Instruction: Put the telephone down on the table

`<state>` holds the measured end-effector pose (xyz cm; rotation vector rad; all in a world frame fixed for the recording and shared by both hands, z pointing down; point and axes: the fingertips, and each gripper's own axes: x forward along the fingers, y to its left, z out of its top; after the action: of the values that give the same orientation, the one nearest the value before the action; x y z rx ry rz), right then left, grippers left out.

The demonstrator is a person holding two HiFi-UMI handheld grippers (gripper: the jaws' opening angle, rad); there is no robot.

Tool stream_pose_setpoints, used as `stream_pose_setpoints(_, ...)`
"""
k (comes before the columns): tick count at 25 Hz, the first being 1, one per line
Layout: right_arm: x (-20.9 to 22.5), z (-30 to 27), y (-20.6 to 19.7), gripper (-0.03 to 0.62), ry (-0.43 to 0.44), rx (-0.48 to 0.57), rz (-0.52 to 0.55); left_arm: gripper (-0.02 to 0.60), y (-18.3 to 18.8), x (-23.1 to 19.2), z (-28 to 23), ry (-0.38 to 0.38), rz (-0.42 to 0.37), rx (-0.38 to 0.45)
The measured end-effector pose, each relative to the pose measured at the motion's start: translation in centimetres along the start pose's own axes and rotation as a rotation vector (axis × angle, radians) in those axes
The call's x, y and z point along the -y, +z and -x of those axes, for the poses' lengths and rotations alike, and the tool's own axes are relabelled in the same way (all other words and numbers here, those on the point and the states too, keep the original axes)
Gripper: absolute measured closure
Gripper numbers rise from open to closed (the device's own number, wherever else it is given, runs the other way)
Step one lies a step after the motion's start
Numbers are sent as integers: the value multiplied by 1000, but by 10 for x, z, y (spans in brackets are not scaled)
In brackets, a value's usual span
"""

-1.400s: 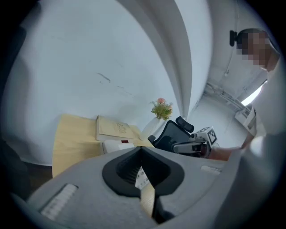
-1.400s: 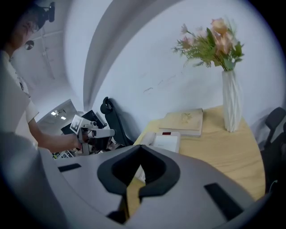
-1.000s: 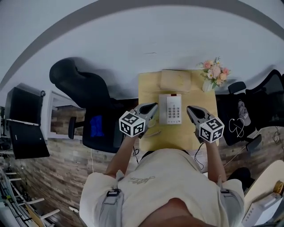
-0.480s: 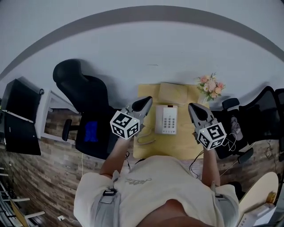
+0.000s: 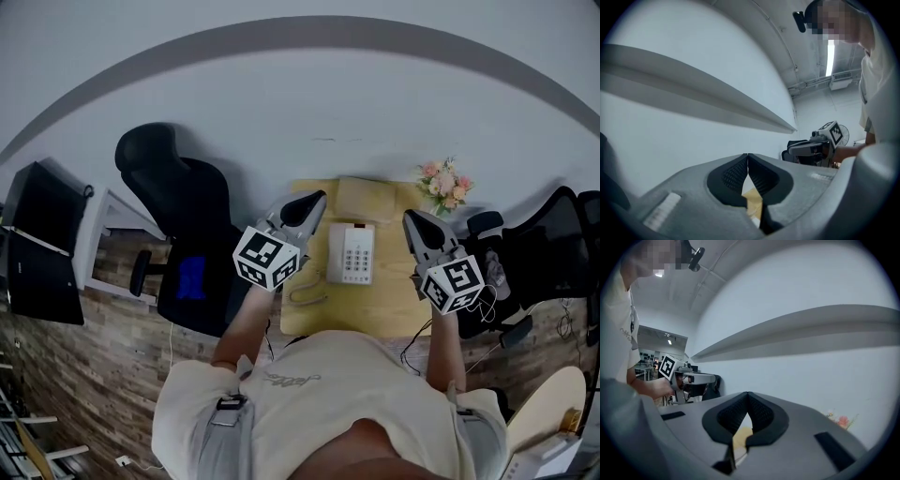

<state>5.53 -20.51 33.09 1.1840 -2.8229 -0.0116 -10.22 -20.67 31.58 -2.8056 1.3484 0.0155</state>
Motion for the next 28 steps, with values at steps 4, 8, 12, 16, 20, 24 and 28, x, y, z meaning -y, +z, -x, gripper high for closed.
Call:
stream_pose_setpoints(4,-6,1,0,592,13,5,2,563,-1,-1,5,25,-30,-12)
stream_pose_setpoints(8,-2,0,1,592,-20,-4,36,563,-1,-4,4,33,-42,-17)
stream_pose_setpoints(12,2,-1,5,592,-34,4,63,563,-1,-7,1,47,-49,-18)
stream_pose_setpoints(16,4,-3,4,592,-22,11,55,563,-2,-8,2,47,-36,-14)
stream_pose_setpoints(20,2,-8,-2,593,8,-3,40,563,-7,-12,5,55,-15,-17)
stream_pose_setpoints(24,4,-10,-6,594,18,-9,27,563,-9,-17,9,75,4,-14)
stream_pose_setpoints(28,9,-13,-14,592,9,-21,15,563,-17,-24,16,84,23,-11)
